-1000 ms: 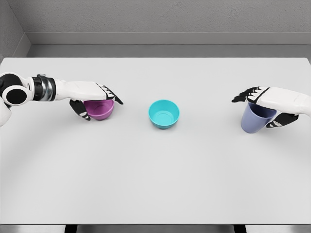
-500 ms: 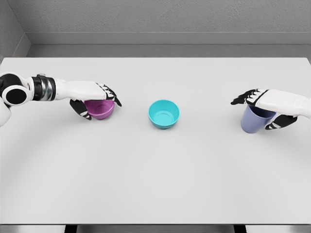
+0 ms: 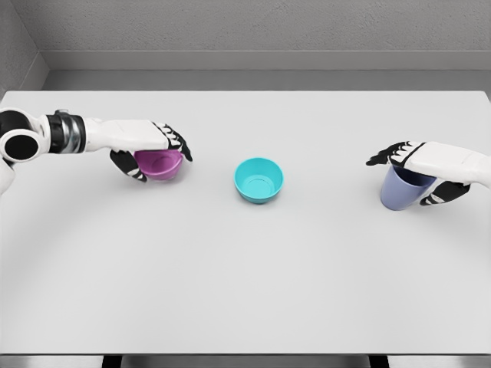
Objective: Stacking bowl and cup with both arms
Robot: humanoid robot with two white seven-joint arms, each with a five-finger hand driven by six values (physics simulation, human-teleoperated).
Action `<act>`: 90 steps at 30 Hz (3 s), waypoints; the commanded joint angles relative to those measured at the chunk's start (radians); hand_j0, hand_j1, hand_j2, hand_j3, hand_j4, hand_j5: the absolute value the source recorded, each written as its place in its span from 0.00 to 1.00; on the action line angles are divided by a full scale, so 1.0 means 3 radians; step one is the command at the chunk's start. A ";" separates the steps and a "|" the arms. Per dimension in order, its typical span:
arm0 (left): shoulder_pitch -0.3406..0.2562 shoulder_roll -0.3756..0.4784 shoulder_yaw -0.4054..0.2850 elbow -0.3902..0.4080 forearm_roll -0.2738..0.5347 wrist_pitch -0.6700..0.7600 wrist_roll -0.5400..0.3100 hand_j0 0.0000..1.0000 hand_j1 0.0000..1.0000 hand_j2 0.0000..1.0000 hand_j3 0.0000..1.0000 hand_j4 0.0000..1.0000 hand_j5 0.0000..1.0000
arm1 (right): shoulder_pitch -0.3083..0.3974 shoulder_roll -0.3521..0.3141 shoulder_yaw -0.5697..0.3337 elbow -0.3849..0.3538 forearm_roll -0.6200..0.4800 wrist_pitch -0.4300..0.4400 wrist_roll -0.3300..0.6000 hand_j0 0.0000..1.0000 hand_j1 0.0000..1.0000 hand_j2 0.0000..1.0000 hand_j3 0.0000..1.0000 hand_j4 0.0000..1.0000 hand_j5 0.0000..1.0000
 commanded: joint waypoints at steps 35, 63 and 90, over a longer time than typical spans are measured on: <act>-0.0107 -0.0187 0.0010 -0.0431 -0.0079 0.0010 0.0002 0.78 0.78 0.78 0.78 0.78 0.78 | -0.0077 0.0053 0.0013 0.0082 0.0071 0.0006 0.0088 0.70 0.70 0.70 0.70 0.70 0.70; -0.0174 -0.0626 -0.0006 -0.0431 -0.0197 0.0010 0.0002 0.76 0.76 0.76 0.76 0.76 0.76 | -0.0199 0.0017 -0.0003 0.0082 0.0076 0.0006 0.0098 0.65 0.65 0.65 0.65 0.65 0.65; -0.0112 -0.1015 -0.0016 -0.0344 -0.0458 0.0010 0.0002 0.75 0.75 0.75 0.75 0.75 0.75 | -0.0343 0.0012 -0.0018 0.0057 0.0066 0.0006 0.0098 0.66 0.66 0.66 0.66 0.66 0.66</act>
